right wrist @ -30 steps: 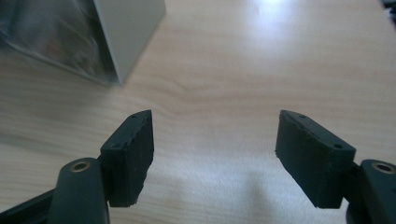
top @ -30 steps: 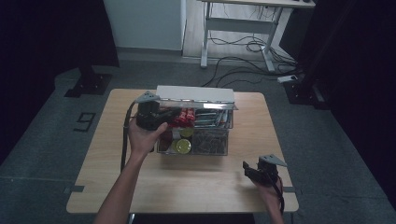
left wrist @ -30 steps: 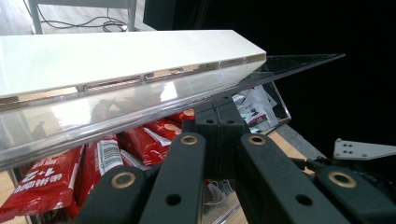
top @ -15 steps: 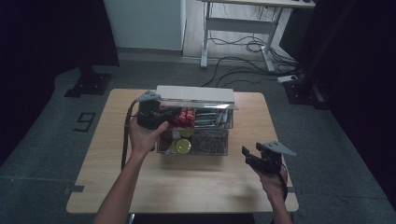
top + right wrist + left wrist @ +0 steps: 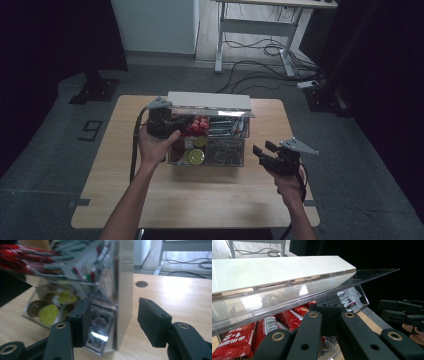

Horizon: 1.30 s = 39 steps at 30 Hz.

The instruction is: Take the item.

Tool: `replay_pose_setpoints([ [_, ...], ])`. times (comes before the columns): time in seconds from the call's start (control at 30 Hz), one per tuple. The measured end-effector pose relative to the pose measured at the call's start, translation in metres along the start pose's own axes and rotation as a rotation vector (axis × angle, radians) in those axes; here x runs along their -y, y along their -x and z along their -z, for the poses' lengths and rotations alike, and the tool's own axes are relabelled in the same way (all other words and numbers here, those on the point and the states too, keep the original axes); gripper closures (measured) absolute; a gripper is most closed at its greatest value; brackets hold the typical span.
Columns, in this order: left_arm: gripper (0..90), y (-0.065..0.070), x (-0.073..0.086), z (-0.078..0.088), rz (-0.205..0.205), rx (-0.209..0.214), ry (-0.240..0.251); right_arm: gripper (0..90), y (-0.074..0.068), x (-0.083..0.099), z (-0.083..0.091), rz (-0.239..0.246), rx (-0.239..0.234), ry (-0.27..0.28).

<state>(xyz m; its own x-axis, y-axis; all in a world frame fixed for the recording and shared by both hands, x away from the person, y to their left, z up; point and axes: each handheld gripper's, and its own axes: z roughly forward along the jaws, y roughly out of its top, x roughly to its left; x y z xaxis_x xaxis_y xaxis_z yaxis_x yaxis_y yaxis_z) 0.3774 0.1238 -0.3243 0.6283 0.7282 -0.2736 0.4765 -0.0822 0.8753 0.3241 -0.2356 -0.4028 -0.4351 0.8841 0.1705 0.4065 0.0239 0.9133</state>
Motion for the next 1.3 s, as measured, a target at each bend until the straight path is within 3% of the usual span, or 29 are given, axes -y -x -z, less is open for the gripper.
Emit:
replay_pose_setpoints([
  [0.77, 90.0, 0.000, -0.001, -0.002, -0.001, -0.007, -0.005, 49.3, -0.025, -0.038, -0.019, 0.054, -0.045, 0.008],
  [1.3, 90.0, 0.000, -0.002, -0.001, -0.009, -0.007, -0.007, 56.8, -0.040, -0.051, -0.042, 0.099, -0.028, -0.013],
])
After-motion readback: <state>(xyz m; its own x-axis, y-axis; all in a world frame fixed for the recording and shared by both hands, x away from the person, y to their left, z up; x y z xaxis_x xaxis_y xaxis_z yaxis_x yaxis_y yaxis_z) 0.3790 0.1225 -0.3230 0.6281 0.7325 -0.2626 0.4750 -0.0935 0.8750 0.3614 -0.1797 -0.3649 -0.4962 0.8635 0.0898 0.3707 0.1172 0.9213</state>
